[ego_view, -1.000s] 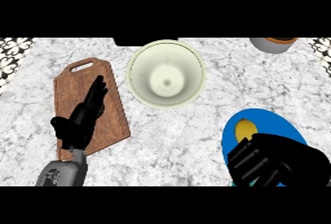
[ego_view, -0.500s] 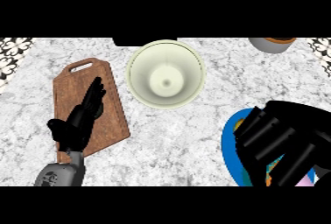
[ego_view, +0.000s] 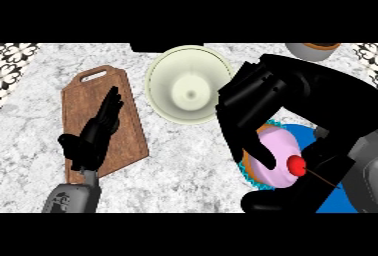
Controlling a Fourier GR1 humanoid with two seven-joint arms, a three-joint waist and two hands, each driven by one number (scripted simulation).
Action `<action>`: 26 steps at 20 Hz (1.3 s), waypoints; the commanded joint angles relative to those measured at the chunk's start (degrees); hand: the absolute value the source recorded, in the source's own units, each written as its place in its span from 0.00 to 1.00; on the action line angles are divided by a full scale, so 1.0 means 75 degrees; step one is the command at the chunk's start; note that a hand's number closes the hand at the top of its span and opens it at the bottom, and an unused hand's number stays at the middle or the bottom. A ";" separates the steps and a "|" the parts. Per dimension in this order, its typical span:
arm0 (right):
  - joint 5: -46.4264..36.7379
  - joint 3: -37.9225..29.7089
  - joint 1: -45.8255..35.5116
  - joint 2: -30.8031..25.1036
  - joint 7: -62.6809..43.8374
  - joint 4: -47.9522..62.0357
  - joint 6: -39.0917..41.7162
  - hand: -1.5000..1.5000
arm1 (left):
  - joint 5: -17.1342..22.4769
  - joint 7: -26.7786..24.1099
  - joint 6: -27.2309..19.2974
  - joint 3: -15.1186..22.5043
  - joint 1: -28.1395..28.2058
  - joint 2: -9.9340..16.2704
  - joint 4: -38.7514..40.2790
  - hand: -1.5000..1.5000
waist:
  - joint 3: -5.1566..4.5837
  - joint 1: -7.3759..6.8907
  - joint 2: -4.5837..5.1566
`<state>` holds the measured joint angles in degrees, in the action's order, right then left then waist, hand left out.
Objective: Pick the cupcake from the plate and place it in the bowl
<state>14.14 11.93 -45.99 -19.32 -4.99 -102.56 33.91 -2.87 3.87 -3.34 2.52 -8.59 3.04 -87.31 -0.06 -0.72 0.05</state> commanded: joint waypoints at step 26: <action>-0.6034 0.0464 -0.3090 0.1971 0.5470 1.0309 -0.3143 1.00 | -0.0339 0.0302 -0.0084 0.0531 -0.0114 -0.0376 -0.0269 0.50 | 0.0007 -0.0357 0.0139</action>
<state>-30.81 16.52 -66.07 -6.01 34.71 -34.19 8.71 -3.83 5.20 -2.77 3.93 -9.92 2.23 -88.25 -0.03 -3.01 1.02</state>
